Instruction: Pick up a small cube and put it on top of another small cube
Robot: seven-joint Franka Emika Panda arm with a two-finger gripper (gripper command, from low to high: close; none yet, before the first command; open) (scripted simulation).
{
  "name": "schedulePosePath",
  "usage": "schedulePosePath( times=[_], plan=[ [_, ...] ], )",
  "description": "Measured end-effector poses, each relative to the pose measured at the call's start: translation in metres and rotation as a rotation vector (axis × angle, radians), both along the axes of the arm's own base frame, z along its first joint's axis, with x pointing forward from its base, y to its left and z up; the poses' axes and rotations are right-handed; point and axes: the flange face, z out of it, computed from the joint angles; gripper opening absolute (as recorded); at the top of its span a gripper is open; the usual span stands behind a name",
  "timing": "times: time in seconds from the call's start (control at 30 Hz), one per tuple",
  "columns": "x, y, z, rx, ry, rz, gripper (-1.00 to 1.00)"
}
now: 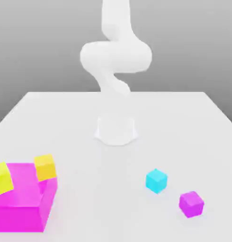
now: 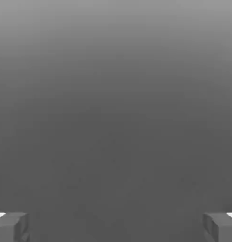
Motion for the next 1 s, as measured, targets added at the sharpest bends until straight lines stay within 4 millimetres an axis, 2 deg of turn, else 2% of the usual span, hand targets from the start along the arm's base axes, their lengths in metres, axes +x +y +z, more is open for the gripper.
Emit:
schedulePosePath(
  times=[0.13, 0.2, 0.3, 0.43, 0.5, 0.6, 0.67, 0.87, 0.9, 1.0],
  plan=[
    [0.035, 0.028, -0.099, -0.035, 0.138, 0.127, 0.0],
    [0.042, 0.044, -0.149, -0.056, 0.206, 0.191, 0.0],
    [0.04, 0.068, -0.224, -0.095, 0.307, 0.29, 0.0],
    [0.014, 0.095, -0.325, -0.16, 0.448, 0.432, 0.0],
    [-0.011, 0.106, -0.376, -0.201, 0.525, 0.511, 0.0],
    [-0.058, 0.114, -0.453, -0.271, 0.644, 0.634, 0.0],
    [-0.069, 0.118, -0.48, -0.288, 0.669, 0.672, 0.0],
    [-0.074, 0.115, -0.529, -0.29, 0.68, 0.674, 0.0],
    [-0.075, 0.115, -0.534, -0.29, 0.68, 0.674, -1.0],
    [-0.075, 0.115, -0.534, -0.29, 0.681, 0.674, -1.0]
  ],
)
